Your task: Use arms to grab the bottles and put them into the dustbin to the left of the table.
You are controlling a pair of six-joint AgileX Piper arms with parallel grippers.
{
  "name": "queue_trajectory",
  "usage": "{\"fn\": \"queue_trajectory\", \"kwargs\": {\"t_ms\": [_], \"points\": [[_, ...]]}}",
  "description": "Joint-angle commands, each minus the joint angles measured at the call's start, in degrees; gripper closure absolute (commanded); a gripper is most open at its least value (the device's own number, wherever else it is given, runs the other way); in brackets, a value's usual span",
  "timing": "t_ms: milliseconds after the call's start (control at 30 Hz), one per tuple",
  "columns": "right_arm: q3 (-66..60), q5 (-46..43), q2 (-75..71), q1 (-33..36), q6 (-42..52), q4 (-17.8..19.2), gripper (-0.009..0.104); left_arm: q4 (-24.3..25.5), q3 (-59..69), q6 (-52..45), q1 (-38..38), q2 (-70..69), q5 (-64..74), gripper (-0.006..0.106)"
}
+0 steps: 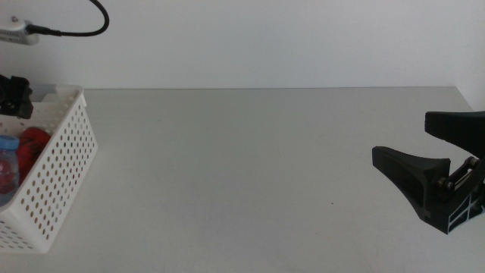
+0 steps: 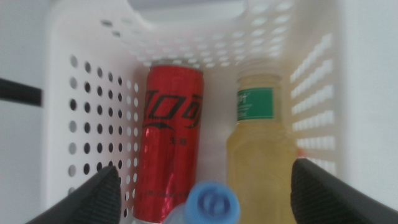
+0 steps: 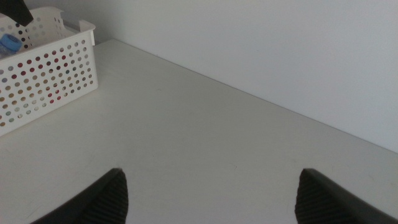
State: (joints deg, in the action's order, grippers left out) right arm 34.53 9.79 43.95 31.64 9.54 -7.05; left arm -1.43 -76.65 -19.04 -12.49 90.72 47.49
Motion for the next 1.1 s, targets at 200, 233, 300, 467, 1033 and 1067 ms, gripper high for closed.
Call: {"fn": "queue_trajectory", "kwargs": {"t_ms": [200,233,300,467,1033,1067], "points": [[1.7,-4.1,-0.3,0.0,0.5,0.4,0.020,-1.6,-2.3,5.7,2.8,-10.3,-0.7,0.008],[1.7,-4.1,-0.3,0.0,0.5,0.4,0.020,-2.0,-2.3,6.0,2.8,-11.1,-0.4,0.008],[1.7,-4.1,-0.3,0.0,0.5,0.4,0.020,-3.8,-2.3,5.8,2.8,-13.2,-0.1,0.008],[1.7,-4.1,-0.3,0.0,0.5,0.4,0.020,-8.3,-2.3,1.8,2.8,-18.9,1.2,0.008],[1.7,-4.1,-0.3,0.0,0.5,0.4,0.020,-4.7,21.9,1.2,9.6,-48.5,-22.3,0.008],[1.7,-4.1,-0.3,0.0,0.5,0.4,0.020,-4.7,21.9,1.2,9.6,-48.9,-21.8,0.008]]}}
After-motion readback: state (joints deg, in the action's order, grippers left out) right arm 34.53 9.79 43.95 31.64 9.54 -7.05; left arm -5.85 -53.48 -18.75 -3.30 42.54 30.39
